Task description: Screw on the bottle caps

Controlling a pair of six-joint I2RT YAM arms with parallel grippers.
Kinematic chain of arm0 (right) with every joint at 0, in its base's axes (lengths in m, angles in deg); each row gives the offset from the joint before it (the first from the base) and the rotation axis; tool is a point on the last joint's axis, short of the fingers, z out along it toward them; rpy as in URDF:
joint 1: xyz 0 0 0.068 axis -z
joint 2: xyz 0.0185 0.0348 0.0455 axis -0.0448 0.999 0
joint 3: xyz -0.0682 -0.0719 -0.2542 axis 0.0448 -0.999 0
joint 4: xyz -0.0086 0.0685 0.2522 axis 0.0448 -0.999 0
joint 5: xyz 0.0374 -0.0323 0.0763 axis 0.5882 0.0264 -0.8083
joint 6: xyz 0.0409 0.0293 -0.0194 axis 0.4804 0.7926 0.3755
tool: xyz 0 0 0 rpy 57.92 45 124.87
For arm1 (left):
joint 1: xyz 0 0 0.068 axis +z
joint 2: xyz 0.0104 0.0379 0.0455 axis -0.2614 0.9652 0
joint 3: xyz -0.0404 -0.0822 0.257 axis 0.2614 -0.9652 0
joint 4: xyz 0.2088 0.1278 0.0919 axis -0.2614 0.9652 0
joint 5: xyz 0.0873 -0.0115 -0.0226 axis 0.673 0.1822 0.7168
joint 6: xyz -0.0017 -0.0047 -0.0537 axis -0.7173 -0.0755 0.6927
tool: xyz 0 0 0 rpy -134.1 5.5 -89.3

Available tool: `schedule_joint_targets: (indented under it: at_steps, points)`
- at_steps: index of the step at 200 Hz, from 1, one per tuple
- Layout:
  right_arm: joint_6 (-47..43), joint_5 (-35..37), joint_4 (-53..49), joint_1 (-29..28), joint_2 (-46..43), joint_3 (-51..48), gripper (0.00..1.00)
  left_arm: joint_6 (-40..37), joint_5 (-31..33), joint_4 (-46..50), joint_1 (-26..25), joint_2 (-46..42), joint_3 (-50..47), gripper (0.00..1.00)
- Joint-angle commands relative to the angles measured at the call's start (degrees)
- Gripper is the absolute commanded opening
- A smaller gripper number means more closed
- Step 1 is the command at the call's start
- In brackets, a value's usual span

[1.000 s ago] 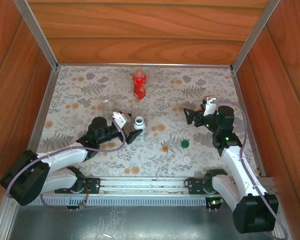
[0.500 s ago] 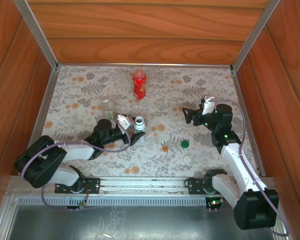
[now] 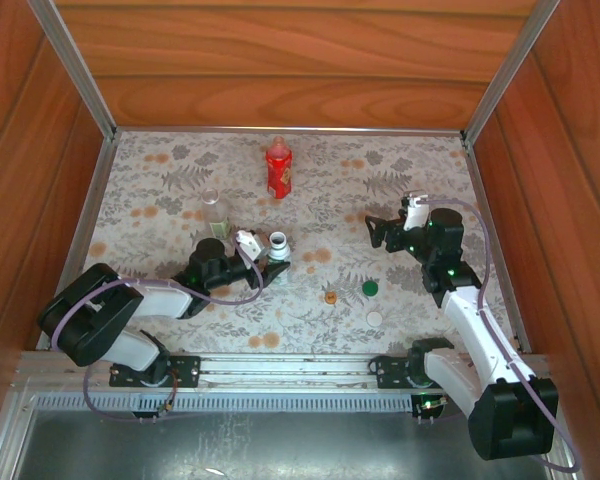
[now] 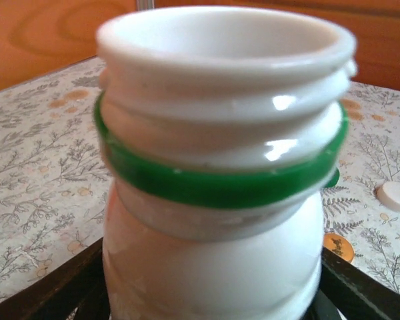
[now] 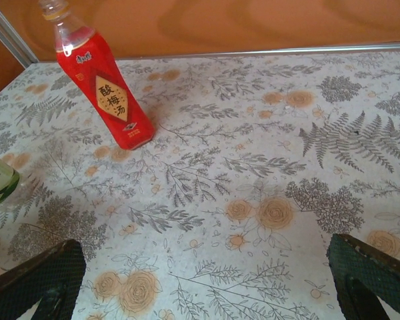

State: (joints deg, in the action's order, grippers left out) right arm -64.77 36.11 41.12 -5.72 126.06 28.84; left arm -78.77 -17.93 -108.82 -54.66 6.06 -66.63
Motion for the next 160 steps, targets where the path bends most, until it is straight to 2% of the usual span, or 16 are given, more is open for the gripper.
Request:
schedule_joint_targets:
  at_steps: [1, 34, 64, 78, 87, 105, 120, 135, 160]
  points:
    - [0.87, 1.78, -1.66, -0.49, -0.33, 2.08, 0.99, 0.38, -1.74, -1.74, -0.75, 0.36, 0.65, 0.64]
    - [3.26, 4.53, -4.48, -0.45, -0.36, 2.79, 0.99, 0.27, -2.78, -1.79, -0.75, 0.82, 1.30, 0.62]
    - [7.10, 10.57, -12.84, -0.47, 0.06, 4.30, 1.00, -1.93, -5.03, -1.79, -0.51, 1.66, 2.52, 0.62]
    - [12.46, 16.49, -18.31, -0.49, 0.50, 5.26, 1.00, -2.18, -8.31, -1.70, 0.69, 2.76, 4.08, 0.62]
    - [14.13, 17.72, -21.61, -0.44, 1.06, 6.33, 1.00, -2.29, -10.80, -1.71, 1.57, 3.64, 5.28, 0.62]
    - [17.39, 14.67, -24.93, -0.46, 0.68, 6.29, 1.00, -3.75, -14.69, -1.68, 2.53, 5.15, 7.07, 0.62]
    - [20.38, 11.86, -24.18, -0.38, -0.61, 4.57, 1.00, -4.44, -18.54, -1.70, 3.28, 6.58, 8.39, 0.62]
    - [19.88, 6.15, -21.80, -0.30, -2.41, 1.92, 1.00, -4.89, -22.32, -1.67, 3.79, 8.38, 9.73, 0.62]
    - [19.81, 3.54, -20.27, -0.36, -2.55, -0.04, 1.00, -4.65, -23.21, -1.69, 3.91, 10.33, 10.25, 0.62]
